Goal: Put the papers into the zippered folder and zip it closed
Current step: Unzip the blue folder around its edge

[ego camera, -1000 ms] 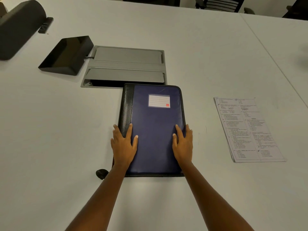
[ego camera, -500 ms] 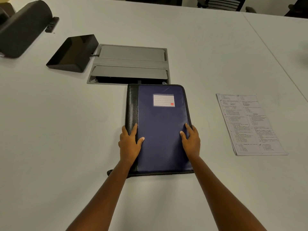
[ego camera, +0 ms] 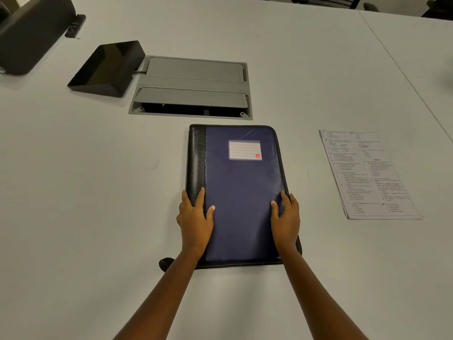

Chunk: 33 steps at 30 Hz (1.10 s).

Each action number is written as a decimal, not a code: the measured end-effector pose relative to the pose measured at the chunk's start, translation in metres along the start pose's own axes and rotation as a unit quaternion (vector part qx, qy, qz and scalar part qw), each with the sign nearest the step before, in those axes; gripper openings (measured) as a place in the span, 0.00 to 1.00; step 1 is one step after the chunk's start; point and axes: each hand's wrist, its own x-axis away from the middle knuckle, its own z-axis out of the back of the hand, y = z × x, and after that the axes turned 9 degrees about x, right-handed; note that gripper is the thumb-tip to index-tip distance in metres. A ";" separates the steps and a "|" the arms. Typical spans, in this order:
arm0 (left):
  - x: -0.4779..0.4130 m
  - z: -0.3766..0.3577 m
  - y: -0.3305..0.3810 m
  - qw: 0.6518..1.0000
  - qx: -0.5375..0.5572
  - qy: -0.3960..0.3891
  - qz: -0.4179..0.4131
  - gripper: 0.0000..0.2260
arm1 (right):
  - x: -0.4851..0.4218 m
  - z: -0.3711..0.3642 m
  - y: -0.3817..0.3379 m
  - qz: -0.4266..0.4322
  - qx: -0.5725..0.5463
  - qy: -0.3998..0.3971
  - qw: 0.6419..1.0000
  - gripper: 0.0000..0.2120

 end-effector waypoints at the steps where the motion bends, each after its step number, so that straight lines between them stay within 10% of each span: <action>1: -0.001 -0.001 0.002 1.000 -0.009 0.007 0.000 0.23 | 0.000 -0.001 -0.002 -0.001 0.015 0.004 1.000 0.21; 10: -0.042 -0.010 0.011 0.989 -0.124 -0.029 -0.074 0.25 | -0.020 -0.026 -0.041 0.166 0.226 -0.064 0.958 0.23; 33: -0.152 -0.023 0.031 0.981 -0.175 -0.007 -0.089 0.26 | -0.163 -0.082 -0.177 0.362 0.257 -0.099 0.891 0.18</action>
